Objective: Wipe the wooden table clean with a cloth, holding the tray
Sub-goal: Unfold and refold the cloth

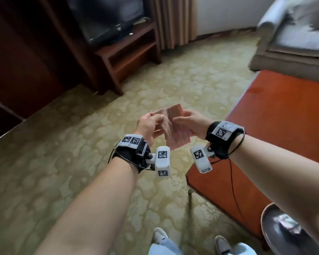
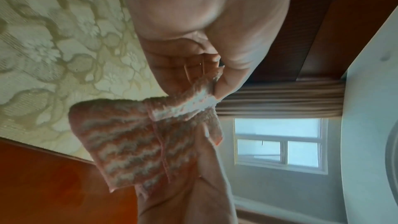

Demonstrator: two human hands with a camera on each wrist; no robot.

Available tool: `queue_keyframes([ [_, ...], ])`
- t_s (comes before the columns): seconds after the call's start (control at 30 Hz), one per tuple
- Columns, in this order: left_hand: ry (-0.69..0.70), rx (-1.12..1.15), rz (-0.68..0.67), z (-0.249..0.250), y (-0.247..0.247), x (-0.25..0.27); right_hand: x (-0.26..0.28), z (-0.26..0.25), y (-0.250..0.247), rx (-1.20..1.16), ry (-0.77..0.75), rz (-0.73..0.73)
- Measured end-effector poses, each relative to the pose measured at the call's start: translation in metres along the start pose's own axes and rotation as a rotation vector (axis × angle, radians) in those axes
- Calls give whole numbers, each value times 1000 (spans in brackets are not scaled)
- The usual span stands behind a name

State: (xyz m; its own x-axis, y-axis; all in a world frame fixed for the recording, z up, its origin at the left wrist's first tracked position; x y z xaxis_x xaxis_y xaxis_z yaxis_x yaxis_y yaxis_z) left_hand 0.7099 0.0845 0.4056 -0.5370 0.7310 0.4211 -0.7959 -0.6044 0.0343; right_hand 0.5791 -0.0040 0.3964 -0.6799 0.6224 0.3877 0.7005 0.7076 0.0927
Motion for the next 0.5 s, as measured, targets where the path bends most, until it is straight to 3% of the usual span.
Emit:
queue_keyframes([
  [0.13,-53,-61,-152,-3,20,-42,0,8,-27,-74,-46,230],
  [0.27,-159,-40,-300,-23,58,-64,7,32,-59,-195,-16,368],
  [0.5,-347,-160,-489,-103,119,-98,-4,110,-114,-355,93,594],
])
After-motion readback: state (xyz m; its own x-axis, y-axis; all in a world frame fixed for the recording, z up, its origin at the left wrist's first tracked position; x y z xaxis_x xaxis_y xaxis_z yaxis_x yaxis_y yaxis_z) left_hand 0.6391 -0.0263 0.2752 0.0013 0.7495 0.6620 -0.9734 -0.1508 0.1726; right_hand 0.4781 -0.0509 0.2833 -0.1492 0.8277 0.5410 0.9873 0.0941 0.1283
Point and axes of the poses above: each hand's wrist, its own x-axis away from the middle knuckle, its own y-axis out of the palm, z = x × y, the point moved 4 cm from there along -x, towards the middle knuckle, and after that the axes turned 4 degrees about -x, right-handed, at the moved point
